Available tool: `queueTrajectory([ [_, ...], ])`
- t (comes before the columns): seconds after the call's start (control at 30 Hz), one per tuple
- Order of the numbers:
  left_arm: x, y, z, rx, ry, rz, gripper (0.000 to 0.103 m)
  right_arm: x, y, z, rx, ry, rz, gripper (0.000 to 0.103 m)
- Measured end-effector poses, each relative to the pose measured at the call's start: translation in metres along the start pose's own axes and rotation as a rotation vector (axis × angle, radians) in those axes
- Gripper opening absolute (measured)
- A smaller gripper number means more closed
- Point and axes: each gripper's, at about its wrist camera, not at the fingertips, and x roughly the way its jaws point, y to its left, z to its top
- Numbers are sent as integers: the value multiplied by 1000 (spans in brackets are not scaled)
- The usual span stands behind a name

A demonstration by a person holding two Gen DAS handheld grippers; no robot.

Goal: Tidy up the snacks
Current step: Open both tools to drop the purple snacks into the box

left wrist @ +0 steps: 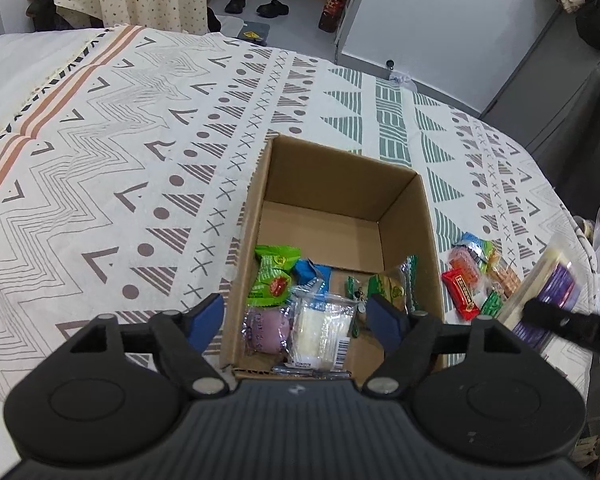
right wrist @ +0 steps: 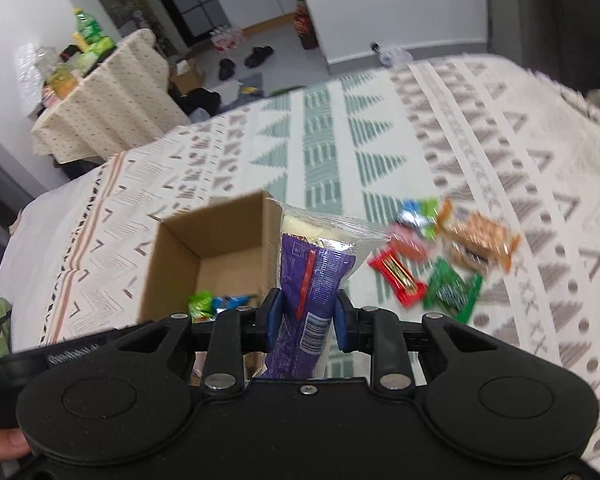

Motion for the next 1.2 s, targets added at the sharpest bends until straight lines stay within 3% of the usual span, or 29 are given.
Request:
queueTrajectory([
  [0.2,0,8,3,-4,19,9,82,3,31,17,-80,-21,43,26],
  [0.5,-7,27,4,-16,29,19,84,34,72,20,-208,15,63,30],
  [0.53,-8,29,5,-19,27,22,84,34,74,20,-212,10,73,32],
  [0.63,-10,32,7,-22,25,28,85,28,72,19,-199,-21,74,56],
  [0.8,-9,28,7,-26,38,26,91,15,54,15,-146,-53,81,70],
  [0.87,-8,24,6,-20,39,14,93,10,45,13,-127,-71,74,83],
  [1.0,-10,12,2,-3,23,1,103,0,25,6,-97,-109,55,94],
  [1.2,-14,-4,-1,20,8,-6,103,-12,1,-4,-79,-144,33,103],
])
